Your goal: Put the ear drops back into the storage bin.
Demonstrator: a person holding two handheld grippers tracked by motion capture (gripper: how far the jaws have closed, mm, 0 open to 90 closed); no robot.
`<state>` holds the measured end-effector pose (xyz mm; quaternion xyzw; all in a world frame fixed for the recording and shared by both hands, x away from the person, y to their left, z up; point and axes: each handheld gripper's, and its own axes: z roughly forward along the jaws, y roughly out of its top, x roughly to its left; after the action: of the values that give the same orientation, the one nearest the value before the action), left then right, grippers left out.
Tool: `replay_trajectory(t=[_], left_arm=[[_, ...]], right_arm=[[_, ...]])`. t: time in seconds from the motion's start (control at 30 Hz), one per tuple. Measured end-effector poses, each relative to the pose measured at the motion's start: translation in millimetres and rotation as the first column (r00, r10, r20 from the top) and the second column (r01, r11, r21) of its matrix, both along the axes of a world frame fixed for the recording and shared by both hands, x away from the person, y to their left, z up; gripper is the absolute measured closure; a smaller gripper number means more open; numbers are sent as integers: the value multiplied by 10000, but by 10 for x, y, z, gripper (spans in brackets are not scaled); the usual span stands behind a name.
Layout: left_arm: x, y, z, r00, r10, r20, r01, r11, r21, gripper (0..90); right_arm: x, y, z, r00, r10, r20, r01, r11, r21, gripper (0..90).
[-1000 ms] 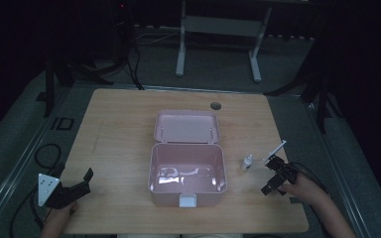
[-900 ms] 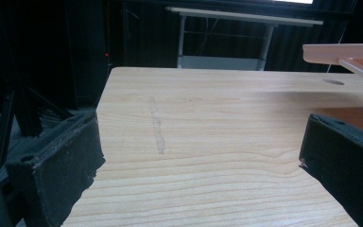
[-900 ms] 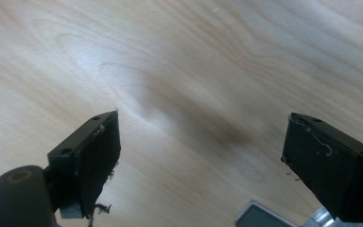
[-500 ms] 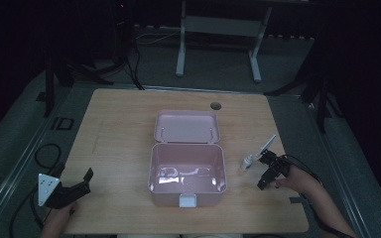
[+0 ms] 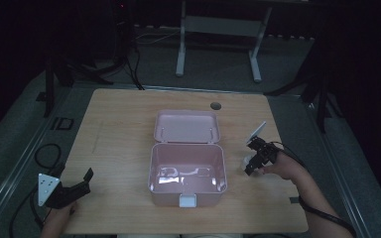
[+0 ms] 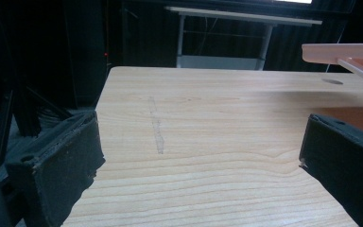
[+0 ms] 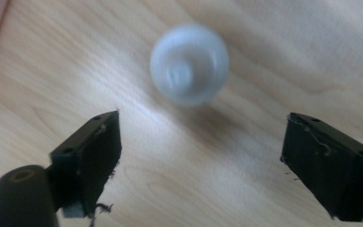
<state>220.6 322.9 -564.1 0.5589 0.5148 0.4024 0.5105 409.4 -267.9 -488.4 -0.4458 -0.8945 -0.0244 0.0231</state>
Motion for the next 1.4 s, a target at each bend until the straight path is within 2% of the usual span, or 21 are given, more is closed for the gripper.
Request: replay_trajectory(t=[0.17,0.3,0.4,0.47,0.5,0.6,0.63,0.73,0.9,1.0,1.2,1.27,1.4], left_arm=[[0,0,0,10000,-7,0,7,10000,-2,4],[0,0,0,10000,-10,8,10,10000,-8,4],[0,1,0,10000,-13,1,13,10000,-11,4],[0,1,0,10000,-24,5,24,10000,-6,4],[0,1,0,10000,-24,5,24,10000,-6,4],[-1,1,-1,10000,-27,11,27,10000,-14,4],[-1,2,0,10000,-28,7,28,10000,-15,4],[0,2,0,10000,-25,3,25,10000,-18,4],[0,2,0,10000,-12,-2,12,10000,-19,4],[1,3,0,10000,6,-18,-6,10000,-22,4],[2,4,0,10000,-6,-20,6,10000,-21,4],[2,5,0,10000,-3,-21,3,10000,-23,4],[2,4,0,10000,-2,-21,2,10000,-23,4]], right_arm=[[98,89,5,10000,-66,-15,67,9999,116,160],[140,144,-15,9999,88,61,-88,10000,-34,210],[190,205,-55,9998,-19,-216,16,9999,-127,264],[213,229,-76,9995,-60,-294,55,9998,-170,321],[213,229,-76,9995,-60,-294,55,9998,-170,321],[240,260,-114,9991,-99,-405,82,9991,-411,384],[252,262,-131,9991,-32,-422,7,9984,-572,433],[261,261,-166,9986,2,-530,-37,9977,-676,483],[265,280,-194,9981,94,-614,-132,9980,-612,549],[259,308,-188,9979,323,-555,-359,9972,-657,592],[232,317,-146,9963,848,-168,-859,9930,-813,594],[186,331,-131,9883,1505,-245,-1522,9842,-908,595],[108,354,-118,9716,2335,-393,-2363,9668,-970,596]])
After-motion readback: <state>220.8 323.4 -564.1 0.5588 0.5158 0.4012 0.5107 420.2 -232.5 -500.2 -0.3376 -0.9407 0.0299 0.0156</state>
